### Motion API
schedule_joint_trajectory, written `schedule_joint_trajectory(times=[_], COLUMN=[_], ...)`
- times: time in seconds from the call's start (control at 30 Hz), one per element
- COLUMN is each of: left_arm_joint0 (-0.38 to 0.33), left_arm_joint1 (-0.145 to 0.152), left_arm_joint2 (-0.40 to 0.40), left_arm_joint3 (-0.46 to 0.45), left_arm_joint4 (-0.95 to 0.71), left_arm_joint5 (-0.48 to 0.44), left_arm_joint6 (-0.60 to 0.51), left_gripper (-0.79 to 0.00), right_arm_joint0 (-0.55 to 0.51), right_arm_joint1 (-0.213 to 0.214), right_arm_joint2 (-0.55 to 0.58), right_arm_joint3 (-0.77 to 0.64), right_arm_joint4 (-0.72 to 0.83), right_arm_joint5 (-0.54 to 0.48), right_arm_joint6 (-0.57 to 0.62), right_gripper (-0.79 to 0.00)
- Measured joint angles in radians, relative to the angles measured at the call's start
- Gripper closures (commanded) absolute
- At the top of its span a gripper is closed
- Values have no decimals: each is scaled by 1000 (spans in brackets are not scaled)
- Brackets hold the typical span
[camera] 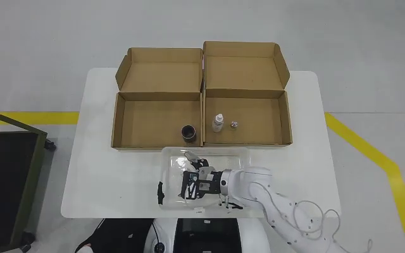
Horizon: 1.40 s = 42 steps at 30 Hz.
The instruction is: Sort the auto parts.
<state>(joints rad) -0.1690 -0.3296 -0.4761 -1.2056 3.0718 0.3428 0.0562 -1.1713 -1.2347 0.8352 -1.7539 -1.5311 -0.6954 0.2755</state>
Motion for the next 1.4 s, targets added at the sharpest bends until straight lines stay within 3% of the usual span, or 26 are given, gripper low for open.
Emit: schedule_joint_trajectory(times=[0.27,0.57,0.7,0.9,1.03,1.4], left_arm_joint0=[0,0,0,0,0,0], left_arm_joint1=[0,0,0,0,0,0], left_arm_joint2=[0,0,0,0,0,0], left_arm_joint3=[0,0,0,0,0,0], left_arm_joint4=[0,0,0,0,0,0], left_arm_joint5=[0,0,0,0,0,0], left_arm_joint6=[0,0,0,0,0,0], left_gripper=[-785,-785,-785,-785,-785,-785], right_arm_joint0=[10,33,41,56,61,48], right_arm_joint1=[-5,-14,-17,-25,-28,-15], right_arm_joint2=[-17,-37,-44,-54,-52,-7], right_arm_joint3=[58,121,139,165,170,69], right_arm_joint4=[0,5,14,28,55,73], right_arm_joint5=[12,24,32,46,48,8], right_arm_joint6=[-12,-7,-10,-15,-32,-22], right_gripper=[-785,-622,-416,-289,-3,0])
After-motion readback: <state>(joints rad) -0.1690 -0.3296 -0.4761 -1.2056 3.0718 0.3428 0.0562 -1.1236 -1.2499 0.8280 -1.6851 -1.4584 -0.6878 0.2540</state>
